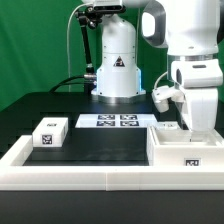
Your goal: Assemble cabinet
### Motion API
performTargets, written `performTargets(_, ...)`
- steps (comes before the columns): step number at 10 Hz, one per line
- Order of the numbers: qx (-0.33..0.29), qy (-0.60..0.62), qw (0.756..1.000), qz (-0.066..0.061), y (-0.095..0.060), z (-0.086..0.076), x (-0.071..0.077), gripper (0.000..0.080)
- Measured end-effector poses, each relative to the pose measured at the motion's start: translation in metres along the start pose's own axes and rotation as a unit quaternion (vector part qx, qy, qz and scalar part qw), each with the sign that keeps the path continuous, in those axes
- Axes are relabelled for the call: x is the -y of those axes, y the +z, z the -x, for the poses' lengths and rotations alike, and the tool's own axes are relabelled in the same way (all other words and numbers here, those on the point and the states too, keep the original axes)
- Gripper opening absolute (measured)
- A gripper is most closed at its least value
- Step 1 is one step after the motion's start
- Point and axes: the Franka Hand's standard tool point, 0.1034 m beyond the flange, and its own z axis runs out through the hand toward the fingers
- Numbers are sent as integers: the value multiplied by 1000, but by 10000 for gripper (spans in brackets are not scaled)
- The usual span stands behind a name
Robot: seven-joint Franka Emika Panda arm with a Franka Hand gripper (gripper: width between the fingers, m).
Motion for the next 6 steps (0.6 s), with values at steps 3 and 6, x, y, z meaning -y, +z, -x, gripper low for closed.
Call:
performTargets(3,4,2,1000,6,-28,-8,27,796)
performTargets(6,5,6,1000,5,-31,-7,31,796)
